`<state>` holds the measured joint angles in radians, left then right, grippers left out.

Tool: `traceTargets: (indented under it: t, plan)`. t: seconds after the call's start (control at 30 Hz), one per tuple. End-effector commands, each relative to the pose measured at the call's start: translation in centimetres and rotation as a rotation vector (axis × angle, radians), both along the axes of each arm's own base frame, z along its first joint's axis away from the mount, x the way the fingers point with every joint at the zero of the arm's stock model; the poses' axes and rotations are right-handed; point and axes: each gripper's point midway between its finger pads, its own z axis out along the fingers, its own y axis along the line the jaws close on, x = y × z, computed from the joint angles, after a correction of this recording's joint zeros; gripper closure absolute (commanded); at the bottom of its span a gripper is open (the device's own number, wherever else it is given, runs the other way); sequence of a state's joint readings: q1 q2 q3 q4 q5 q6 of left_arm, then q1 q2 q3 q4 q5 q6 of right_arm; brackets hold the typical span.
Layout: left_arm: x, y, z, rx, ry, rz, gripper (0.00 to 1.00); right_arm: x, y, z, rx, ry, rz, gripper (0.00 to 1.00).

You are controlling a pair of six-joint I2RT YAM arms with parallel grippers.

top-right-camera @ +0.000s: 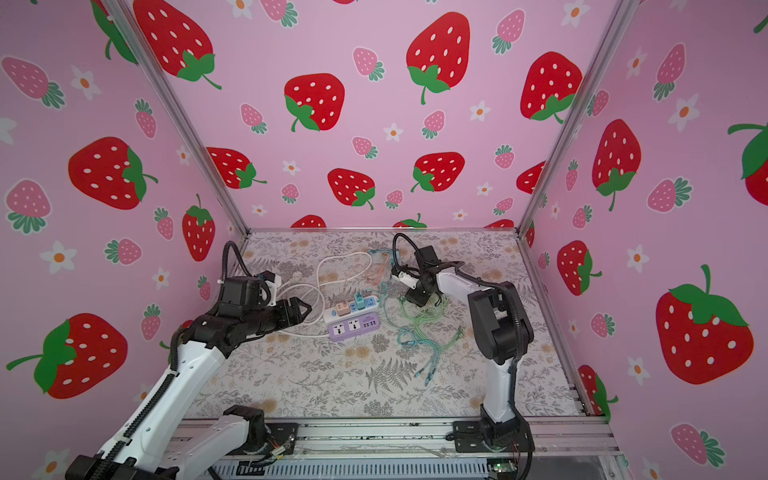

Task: Insert the plug
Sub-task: 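Lower the open right gripper onto the light-green charger and close on it, then lift the light-green charger with the right gripper and raise it above the table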

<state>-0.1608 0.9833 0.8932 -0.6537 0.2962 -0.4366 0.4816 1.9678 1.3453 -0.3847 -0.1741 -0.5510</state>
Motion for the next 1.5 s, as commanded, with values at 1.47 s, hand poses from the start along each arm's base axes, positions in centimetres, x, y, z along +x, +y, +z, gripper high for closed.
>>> traceTargets:
  t: [1.47]
  plan:
    - [2.0,-4.2,4.8,-0.208,-0.091,-0.165,0.18,2.8,-2.7,28.9,0.327,-0.591,-0.310,0.76]
